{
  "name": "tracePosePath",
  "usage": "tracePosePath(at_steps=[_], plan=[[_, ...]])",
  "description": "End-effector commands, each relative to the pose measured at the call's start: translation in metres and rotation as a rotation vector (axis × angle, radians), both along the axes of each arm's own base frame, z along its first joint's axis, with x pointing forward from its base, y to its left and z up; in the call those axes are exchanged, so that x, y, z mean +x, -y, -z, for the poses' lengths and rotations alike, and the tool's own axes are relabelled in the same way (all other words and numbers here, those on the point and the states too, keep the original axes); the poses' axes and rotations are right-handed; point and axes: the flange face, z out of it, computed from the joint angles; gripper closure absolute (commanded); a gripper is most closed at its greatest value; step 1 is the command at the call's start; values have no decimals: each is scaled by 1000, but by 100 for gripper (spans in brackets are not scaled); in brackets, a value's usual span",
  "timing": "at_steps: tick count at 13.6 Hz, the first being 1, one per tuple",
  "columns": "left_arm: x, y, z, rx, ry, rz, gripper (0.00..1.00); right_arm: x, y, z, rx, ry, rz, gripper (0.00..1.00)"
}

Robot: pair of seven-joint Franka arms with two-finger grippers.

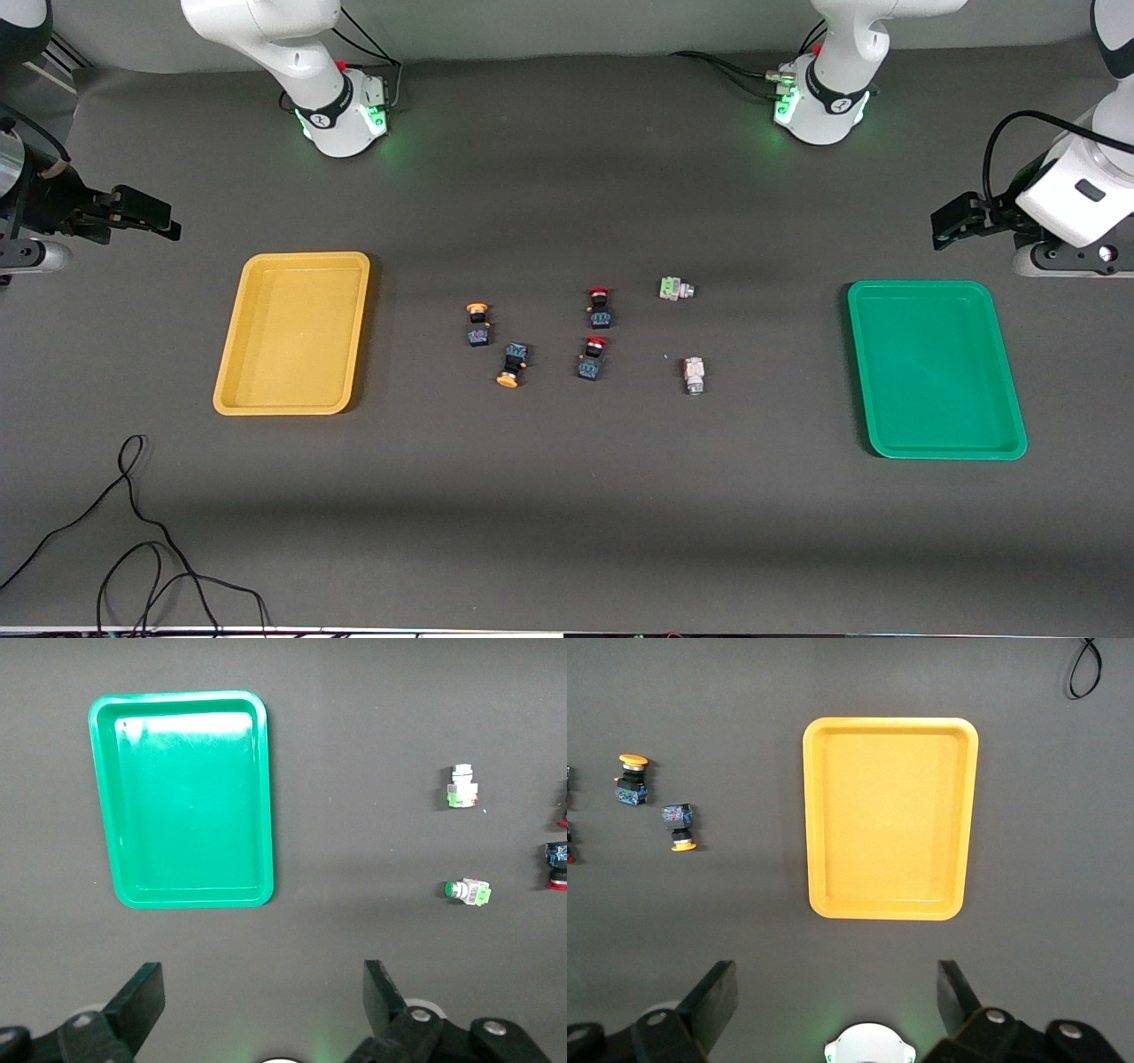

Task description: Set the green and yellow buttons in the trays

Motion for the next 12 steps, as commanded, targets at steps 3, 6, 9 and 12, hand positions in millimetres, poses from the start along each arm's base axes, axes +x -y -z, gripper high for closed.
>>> tracePosePath(at_steps=[3, 6, 9, 12], plan=[[-2, -3, 0, 9, 7, 13, 0, -1, -1, -1, -8, 2, -15, 0], [-6, -1, -1, 10, -4, 16, 0, 1, -4, 1, -8, 1, -19, 0], [-10, 11, 9, -9, -17, 13, 0, 15, -33, 20, 28, -1, -51, 0], [-22, 33, 28, -63, -24, -31, 0, 23, -74, 40, 102, -3, 20, 0]])
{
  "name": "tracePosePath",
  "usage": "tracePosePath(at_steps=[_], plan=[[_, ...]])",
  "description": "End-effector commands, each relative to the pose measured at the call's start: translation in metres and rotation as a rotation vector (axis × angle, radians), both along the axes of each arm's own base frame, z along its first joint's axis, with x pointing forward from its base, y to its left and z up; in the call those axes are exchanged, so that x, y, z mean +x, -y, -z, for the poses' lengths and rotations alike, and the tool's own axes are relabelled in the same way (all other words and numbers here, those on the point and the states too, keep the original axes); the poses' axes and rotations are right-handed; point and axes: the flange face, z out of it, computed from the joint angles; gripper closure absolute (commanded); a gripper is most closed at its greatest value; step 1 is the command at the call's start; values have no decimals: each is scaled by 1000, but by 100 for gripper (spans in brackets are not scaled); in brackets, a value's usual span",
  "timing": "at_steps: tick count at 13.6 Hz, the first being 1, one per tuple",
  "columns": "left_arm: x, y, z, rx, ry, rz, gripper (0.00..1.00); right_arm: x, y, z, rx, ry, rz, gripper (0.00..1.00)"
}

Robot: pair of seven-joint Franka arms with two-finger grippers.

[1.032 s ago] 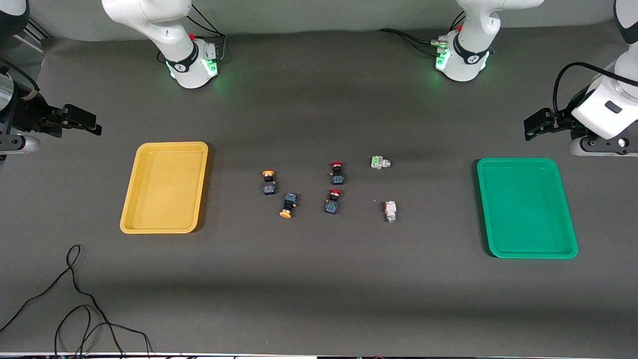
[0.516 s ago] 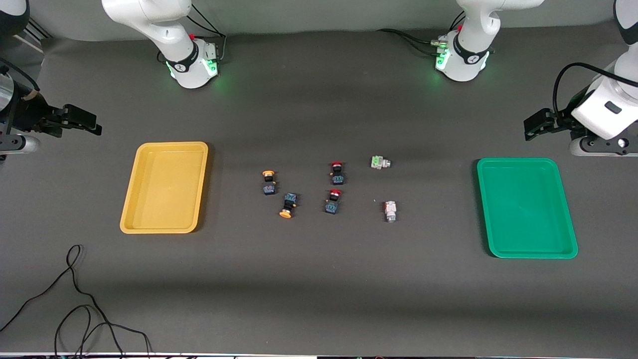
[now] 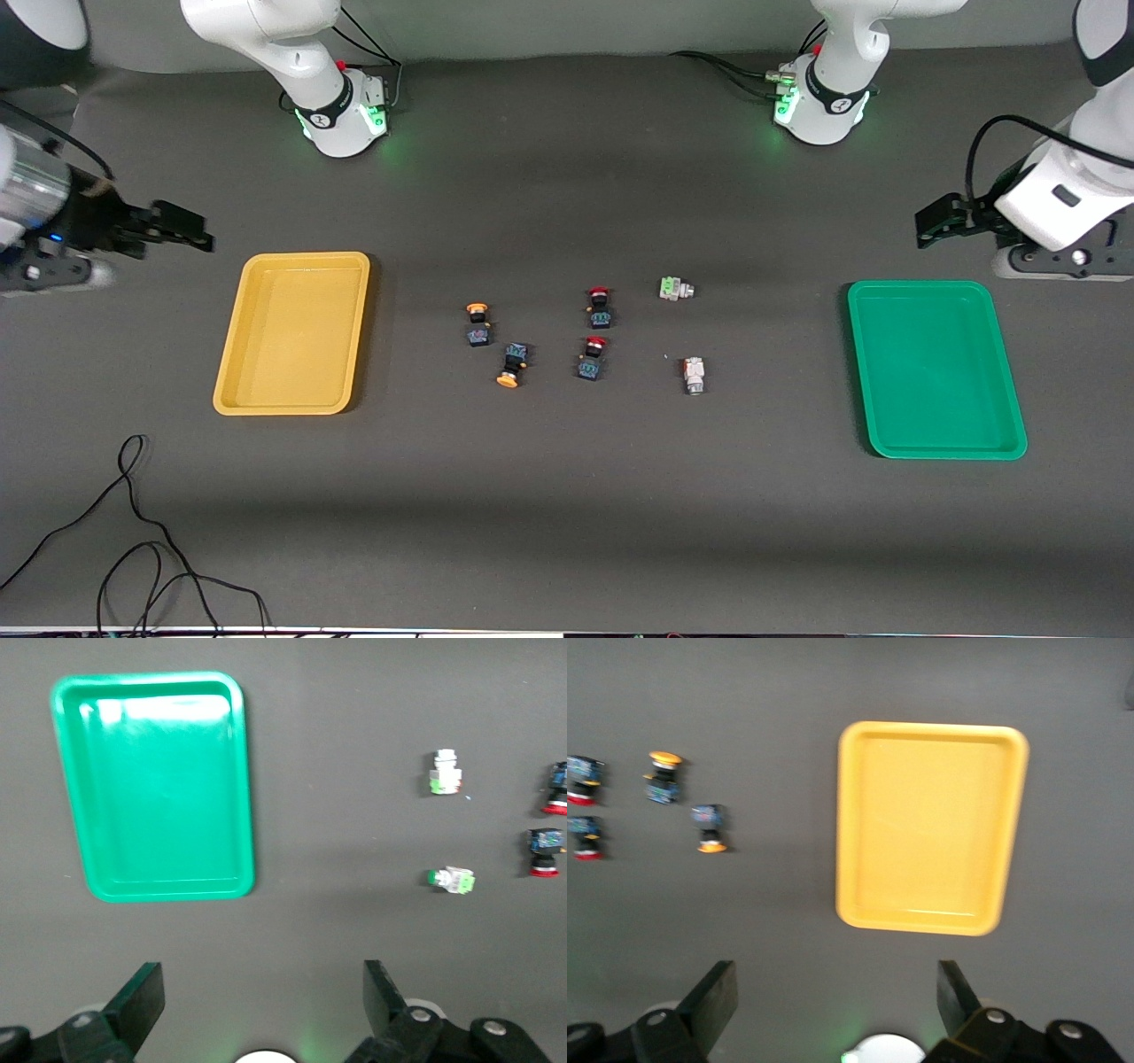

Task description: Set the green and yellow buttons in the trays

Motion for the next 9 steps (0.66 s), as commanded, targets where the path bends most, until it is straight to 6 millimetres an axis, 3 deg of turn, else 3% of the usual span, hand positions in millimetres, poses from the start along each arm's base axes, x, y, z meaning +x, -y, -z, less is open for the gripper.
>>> tracePosePath(at_steps=[1, 5, 7, 9], plan=[[-26, 31, 13, -14, 20, -59, 0, 5, -39, 16, 36, 15, 83, 0], [-60, 115, 29, 49, -4, -289, 0, 2, -117, 78, 31, 69, 127, 0], [-78, 157, 41, 81, -6, -414, 0, 4, -170, 131, 7, 54, 169, 0], [-95, 196, 47, 90, 1, -562, 0, 2, -210, 182, -27, 17, 153, 0]])
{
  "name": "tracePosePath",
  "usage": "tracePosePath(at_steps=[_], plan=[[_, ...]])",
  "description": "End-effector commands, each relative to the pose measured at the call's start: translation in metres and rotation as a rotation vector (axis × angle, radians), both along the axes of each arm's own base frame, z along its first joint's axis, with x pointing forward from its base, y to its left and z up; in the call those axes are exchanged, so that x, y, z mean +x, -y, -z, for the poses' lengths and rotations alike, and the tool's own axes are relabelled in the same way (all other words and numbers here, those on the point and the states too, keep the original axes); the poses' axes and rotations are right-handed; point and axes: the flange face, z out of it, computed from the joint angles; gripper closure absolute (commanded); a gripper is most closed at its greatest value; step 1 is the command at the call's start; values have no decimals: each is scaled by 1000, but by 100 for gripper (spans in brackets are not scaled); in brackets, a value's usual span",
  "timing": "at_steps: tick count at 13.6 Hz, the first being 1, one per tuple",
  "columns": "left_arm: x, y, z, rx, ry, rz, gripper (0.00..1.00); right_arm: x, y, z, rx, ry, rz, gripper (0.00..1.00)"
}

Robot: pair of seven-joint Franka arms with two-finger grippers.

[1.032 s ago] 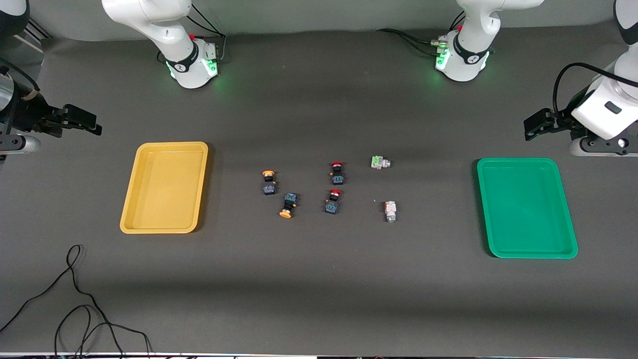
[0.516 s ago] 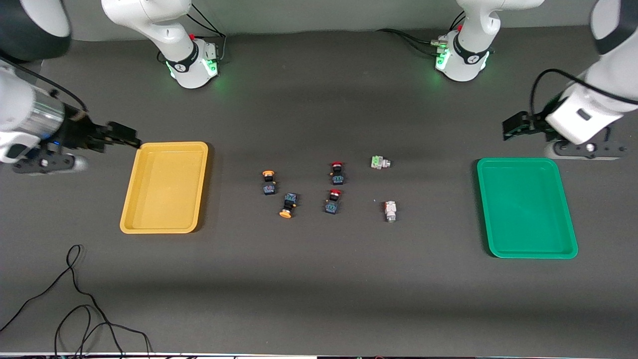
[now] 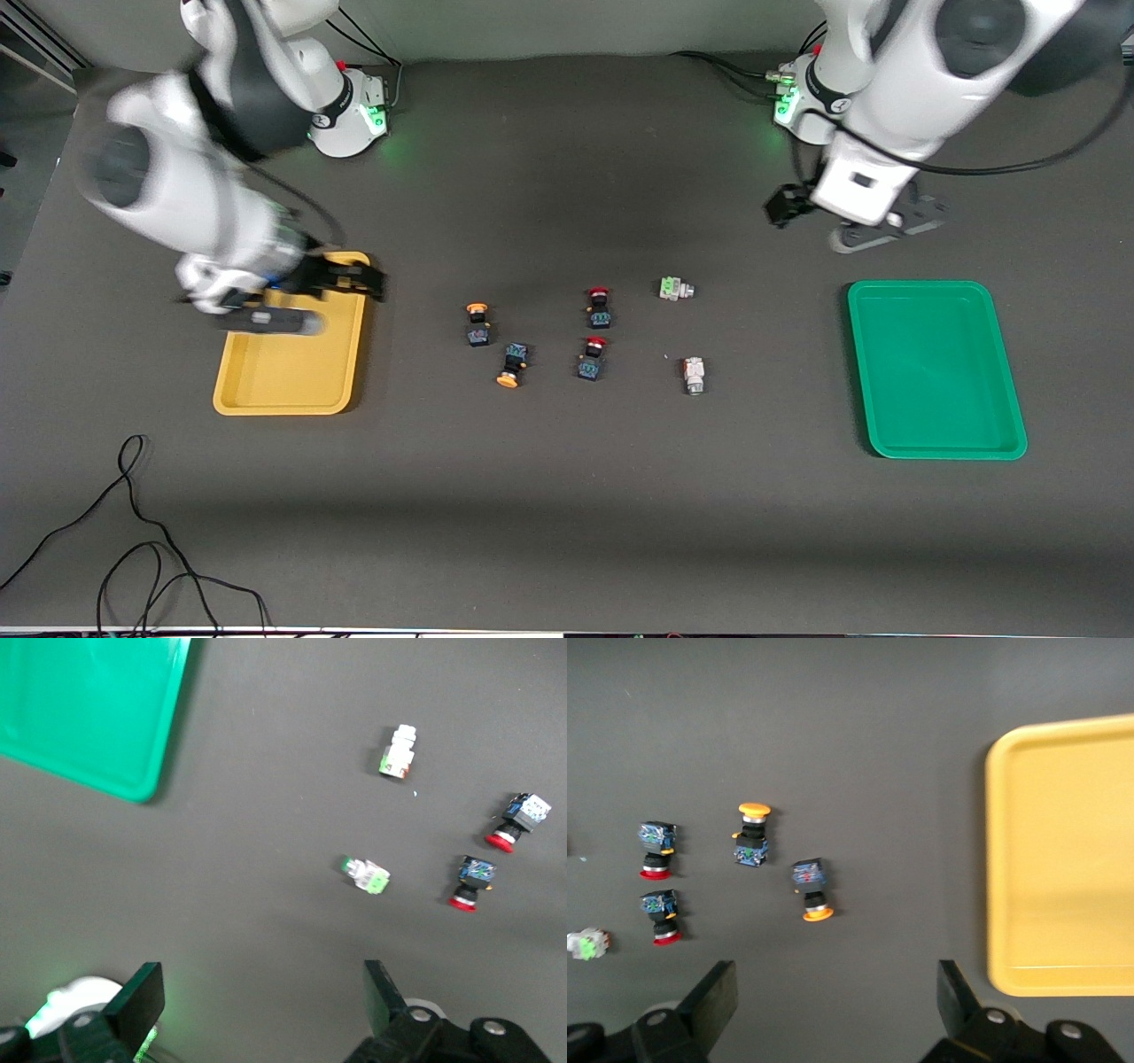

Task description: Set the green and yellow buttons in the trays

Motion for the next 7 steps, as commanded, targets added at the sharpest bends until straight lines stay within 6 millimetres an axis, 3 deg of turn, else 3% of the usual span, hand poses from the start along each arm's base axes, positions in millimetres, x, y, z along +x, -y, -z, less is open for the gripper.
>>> tracePosePath(at_steps=[1, 4, 7], plan=[[-28, 41, 11, -12, 20, -242, 0, 6, -34, 69, -35, -47, 12, 0], [-45, 76, 31, -42, 29, -414, 1, 5, -55, 144, -65, -68, -28, 0], [-50, 84, 71, -80, 77, -463, 1, 0, -71, 205, -74, -29, -43, 0]])
